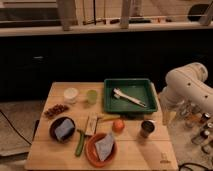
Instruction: Place apple in plastic cup
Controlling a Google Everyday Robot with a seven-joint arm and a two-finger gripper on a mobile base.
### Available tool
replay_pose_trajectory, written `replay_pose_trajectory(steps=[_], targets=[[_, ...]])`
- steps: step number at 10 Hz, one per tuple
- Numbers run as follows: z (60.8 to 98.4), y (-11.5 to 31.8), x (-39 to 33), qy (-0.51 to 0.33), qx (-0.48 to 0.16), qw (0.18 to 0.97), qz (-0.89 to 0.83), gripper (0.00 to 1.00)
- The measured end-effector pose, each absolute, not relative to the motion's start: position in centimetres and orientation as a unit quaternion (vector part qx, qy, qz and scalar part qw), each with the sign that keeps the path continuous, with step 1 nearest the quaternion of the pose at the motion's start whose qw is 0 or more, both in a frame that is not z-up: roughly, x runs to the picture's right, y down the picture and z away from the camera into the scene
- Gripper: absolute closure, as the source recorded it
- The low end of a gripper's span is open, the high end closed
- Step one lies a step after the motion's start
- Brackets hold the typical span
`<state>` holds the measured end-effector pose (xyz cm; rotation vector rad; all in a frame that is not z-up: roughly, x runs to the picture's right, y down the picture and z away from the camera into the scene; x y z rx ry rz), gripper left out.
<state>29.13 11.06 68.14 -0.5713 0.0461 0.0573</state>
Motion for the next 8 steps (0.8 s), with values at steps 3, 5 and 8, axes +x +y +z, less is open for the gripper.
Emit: replay_pose_trajectory(steps=[3, 5, 8], targets=[[68.1, 11.1, 29.1, 0.023, -0.282, 0.959, 0.028, 0.20], [68.2, 11.6, 28.9, 0.022, -0.283, 0.959, 0.020, 0.20], [68.5, 14.1, 28.1, 0.015, -0.288, 0.957, -0.014, 0.20]])
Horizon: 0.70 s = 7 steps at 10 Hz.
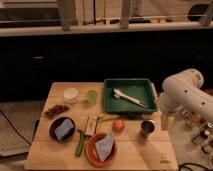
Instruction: Place apple in plastic cup
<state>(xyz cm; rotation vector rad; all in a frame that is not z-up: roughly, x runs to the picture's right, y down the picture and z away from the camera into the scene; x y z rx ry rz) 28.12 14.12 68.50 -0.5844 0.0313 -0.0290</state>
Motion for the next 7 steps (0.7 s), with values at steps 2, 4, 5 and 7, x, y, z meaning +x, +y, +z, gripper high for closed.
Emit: replay_pose_trajectory(steps=[2, 4, 5, 7], targets=[[68.4, 14.2, 27.3, 0.008, -0.288, 0.957, -0.030, 0.20], [68.4, 15.0, 26.1, -0.001, -0.288, 0.957, -0.043, 0.20], [68.4, 15.4, 25.6, -0.005, -0.288, 0.956, -0.051, 0.20], [68.4, 15.7, 24.9, -0.009, -0.286, 0.956, -0.062, 0.20]])
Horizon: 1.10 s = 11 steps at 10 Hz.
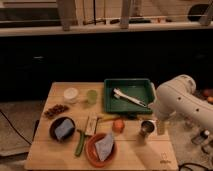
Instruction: Place apple in plastic cup
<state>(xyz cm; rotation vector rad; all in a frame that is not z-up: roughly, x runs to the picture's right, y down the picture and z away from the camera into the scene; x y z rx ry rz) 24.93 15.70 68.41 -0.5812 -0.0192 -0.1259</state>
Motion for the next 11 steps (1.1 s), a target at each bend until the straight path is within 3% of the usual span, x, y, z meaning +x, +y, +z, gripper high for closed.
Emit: replay_pose_trajectory(steps=[11], targets=[[70.2, 18.7, 18.6, -0.053, -0.277, 0.949, -0.140, 0.20]])
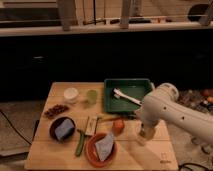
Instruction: Place apple in plastic cup
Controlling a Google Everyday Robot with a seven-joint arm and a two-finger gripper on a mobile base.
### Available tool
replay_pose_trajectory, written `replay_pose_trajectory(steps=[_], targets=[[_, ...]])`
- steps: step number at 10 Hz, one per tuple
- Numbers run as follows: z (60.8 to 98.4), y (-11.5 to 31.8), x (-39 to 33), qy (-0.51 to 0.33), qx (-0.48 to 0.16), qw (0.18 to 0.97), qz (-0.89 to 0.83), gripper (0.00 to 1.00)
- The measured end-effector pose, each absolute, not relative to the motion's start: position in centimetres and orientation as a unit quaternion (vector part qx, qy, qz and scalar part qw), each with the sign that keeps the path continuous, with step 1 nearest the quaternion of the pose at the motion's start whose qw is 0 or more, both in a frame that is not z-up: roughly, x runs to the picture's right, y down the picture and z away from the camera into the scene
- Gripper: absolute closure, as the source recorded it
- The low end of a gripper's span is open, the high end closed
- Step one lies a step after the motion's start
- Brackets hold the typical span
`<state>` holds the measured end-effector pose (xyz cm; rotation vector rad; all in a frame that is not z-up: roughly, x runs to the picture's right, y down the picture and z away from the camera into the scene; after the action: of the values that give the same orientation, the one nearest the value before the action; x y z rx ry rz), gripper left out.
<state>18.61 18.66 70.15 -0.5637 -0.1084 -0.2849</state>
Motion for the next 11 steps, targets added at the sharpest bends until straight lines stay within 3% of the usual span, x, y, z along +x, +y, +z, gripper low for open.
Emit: replay_pose_trajectory(steps=[11], targets=[[75.3, 20.3, 16.3, -0.105, -0.269, 0.936, -0.201, 0.20]])
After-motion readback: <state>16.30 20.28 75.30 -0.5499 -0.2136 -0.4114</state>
